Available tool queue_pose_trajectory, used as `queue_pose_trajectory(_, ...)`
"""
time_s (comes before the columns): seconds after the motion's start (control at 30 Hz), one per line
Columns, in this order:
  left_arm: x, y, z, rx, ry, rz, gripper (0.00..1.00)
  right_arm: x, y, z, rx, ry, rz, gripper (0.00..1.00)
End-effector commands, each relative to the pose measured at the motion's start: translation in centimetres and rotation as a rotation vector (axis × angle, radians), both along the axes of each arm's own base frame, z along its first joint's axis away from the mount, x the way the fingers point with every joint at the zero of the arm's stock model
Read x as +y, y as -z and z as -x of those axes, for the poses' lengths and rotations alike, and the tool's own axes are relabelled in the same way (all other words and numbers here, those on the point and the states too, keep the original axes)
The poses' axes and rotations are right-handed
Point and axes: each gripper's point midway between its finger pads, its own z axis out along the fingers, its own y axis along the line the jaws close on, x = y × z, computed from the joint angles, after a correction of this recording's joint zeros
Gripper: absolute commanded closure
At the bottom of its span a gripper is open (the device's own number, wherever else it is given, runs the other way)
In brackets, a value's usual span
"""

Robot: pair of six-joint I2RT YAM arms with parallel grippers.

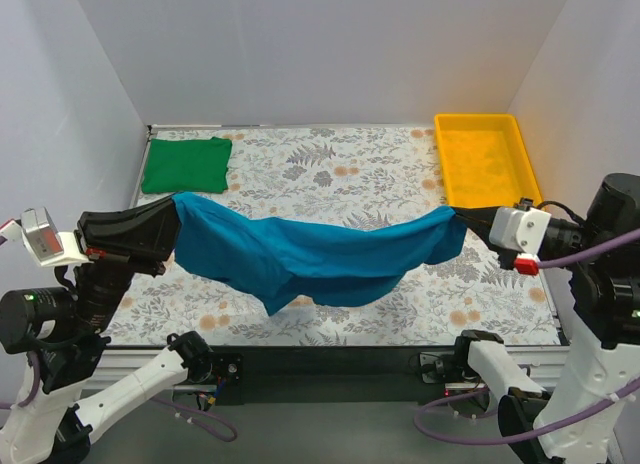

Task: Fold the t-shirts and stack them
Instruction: Flatten the tshirt out

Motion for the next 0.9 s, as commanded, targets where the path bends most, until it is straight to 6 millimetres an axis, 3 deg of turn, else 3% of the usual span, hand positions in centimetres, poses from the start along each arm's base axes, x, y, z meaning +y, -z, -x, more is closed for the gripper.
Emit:
queue_pose_trajectory(0.0, -0.2, -1.5, 1.2, -0.038, 0.053, 0.014, 1.00, 1.0, -2.7, 2.5, -0.062, -0.070, -0.060, 0.99)
queue_pose_trajectory(0.1, 0.8, -0.8, 0.4, 0.025, 0.005, 0.057, 1.00, 1.2, -4.0, 3.5, -0.085, -0.063, -0.085, 0.99)
queue_pose_trajectory(0.17, 1.6, 0.2, -1.2, 0.090, -0.069, 0.087, 1.00, 1.1, -4.5, 3.1, -0.058, -0.049, -0.112, 0.99)
queue_pose_trajectory(0.27, 1.7, 3.8, -4.5, 0.227, -0.184, 0.083, 1.00, 0.0, -3.3, -1.2, 0.088, 0.006, -0.182, 0.99)
queue_pose_trajectory(0.3, 2.1, 5.5, -6.4, 0.310, -0.268, 0.095, 1.00, -0.6, -0.9, -3.5, 0.207, 0.026, -0.219, 0.99)
queue_pose_trajectory(0.4, 0.4, 11.1, -10.8, 0.467, -0.407, -0.018, 1.00, -1.4, 2.3, -8.6, 0.361, 0.050, -0.269, 0.99)
queue_pose_trajectory(0.43, 0.5, 13.0, -12.2, 0.511, -0.478, -0.056, 1.00, -1.2, 4.5, -10.2, 0.434, 0.066, -0.270, 0.99)
queue_pose_trajectory(0.47, 0.1, 14.5, -13.3, 0.542, -0.522, -0.096, 1.00, -2.0, 7.2, -13.8, 0.476, 0.207, -0.226, 0.99)
queue_pose_trajectory(0.5, -0.9, 16.4, -14.9, 0.576, -0.566, -0.152, 1.00, 1.2, 8.8, -13.9, 0.483, 0.149, -0.151, 0.99)
queue_pose_trajectory(0.57, -1.9, 19.8, -17.2, 0.619, -0.601, -0.223, 1.00, 3.1, 14.1, -16.4, 0.558, 0.221, -0.040, 0.99)
queue_pose_trajectory(0.6, 0.1, 20.6, -19.1, 0.647, -0.662, -0.200, 1.00, 3.4, 15.3, -17.7, 0.571, 0.244, -0.030, 0.99)
queue_pose_trajectory(0.63, -1.2, 22.0, -20.1, 0.699, -0.546, -0.184, 1.00, 3.5, 16.6, -18.7, 0.620, 0.275, -0.030, 0.99)
queue_pose_trajectory(0.67, -0.2, 24.1, -21.3, 0.765, -0.542, -0.179, 1.00, 3.6, 18.9, -20.4, 0.682, 0.310, -0.006, 0.99)
queue_pose_trajectory(0.7, 3.1, 26.6, -23.6, 0.846, -0.596, -0.137, 1.00, 3.7, 20.0, -21.2, 0.709, 0.331, 0.001, 0.99)
queue_pose_trajectory(0.73, 3.9, 28.2, -24.4, 0.887, -0.579, -0.121, 1.00, 3.6, 20.7, -22.3, 0.720, 0.355, 0.002, 0.99)
queue_pose_trajectory(0.77, 3.6, 30.4, -24.8, 0.945, -0.514, -0.110, 1.00, 3.6, 22.6, -23.7, 0.760, 0.393, 0.024, 0.99)
queue_pose_trajectory(0.8, 5.6, 32.6, -26.4, 1.011, -0.549, -0.082, 1.00, 3.6, 23.4, -24.5, 0.775, 0.409, 0.027, 0.99)
queue_pose_trajectory(0.83, 6.1, 33.9, -27.0, 1.050, -0.540, -0.071, 1.00, 3.6, 24.0, -25.4, 0.783, 0.431, 0.031, 0.99)
queue_pose_trajectory(0.87, 5.5, 36.5, -27.8, 1.137, -0.474, -0.070, 1.00, 3.5, 26.1, -26.4, 0.830, 0.464, 0.051, 0.99)
